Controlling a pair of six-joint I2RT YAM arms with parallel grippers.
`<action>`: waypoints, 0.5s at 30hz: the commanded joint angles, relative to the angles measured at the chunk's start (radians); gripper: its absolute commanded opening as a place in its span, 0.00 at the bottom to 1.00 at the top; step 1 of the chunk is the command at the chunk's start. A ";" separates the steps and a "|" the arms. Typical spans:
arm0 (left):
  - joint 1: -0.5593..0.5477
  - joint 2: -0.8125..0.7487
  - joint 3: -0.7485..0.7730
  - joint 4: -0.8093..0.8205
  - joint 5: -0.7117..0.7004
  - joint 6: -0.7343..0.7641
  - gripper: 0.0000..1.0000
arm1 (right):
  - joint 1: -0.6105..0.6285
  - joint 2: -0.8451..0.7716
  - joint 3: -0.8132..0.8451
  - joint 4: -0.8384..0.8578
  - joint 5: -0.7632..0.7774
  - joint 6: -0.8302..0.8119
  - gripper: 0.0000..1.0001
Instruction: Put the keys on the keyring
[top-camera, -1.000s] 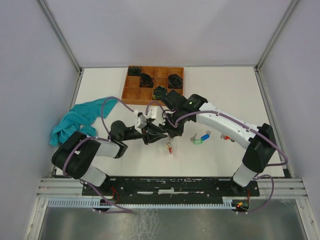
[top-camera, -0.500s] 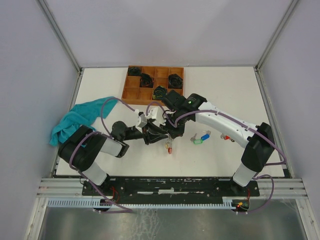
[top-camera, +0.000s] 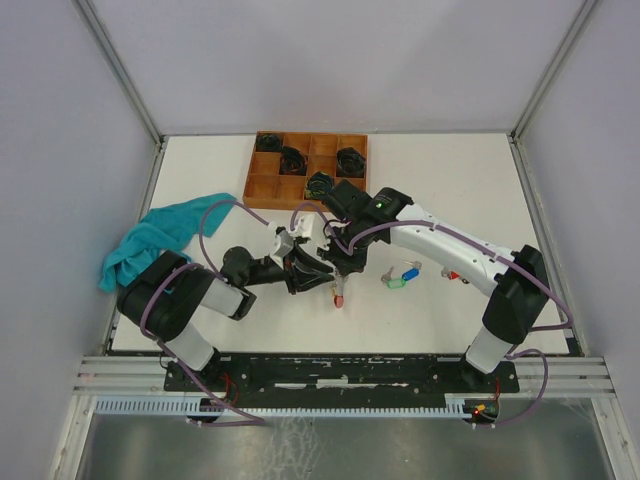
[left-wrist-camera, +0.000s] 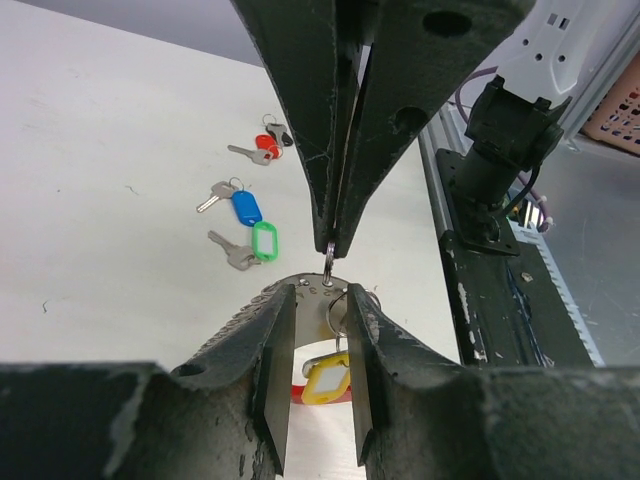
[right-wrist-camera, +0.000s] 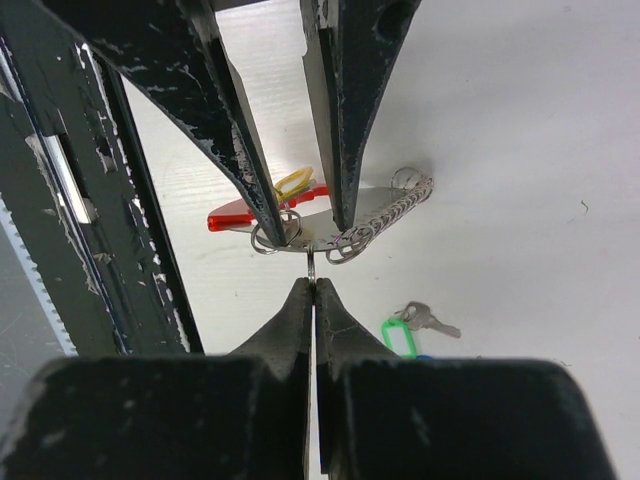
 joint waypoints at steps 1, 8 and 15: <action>0.008 -0.001 -0.004 0.208 -0.016 -0.045 0.35 | 0.004 -0.018 0.040 0.038 -0.018 -0.006 0.01; 0.008 -0.022 0.006 0.206 -0.009 -0.056 0.34 | 0.004 -0.020 0.032 0.051 -0.055 -0.017 0.01; 0.007 -0.025 0.008 0.207 0.009 -0.066 0.32 | 0.004 -0.015 0.032 0.059 -0.083 -0.029 0.01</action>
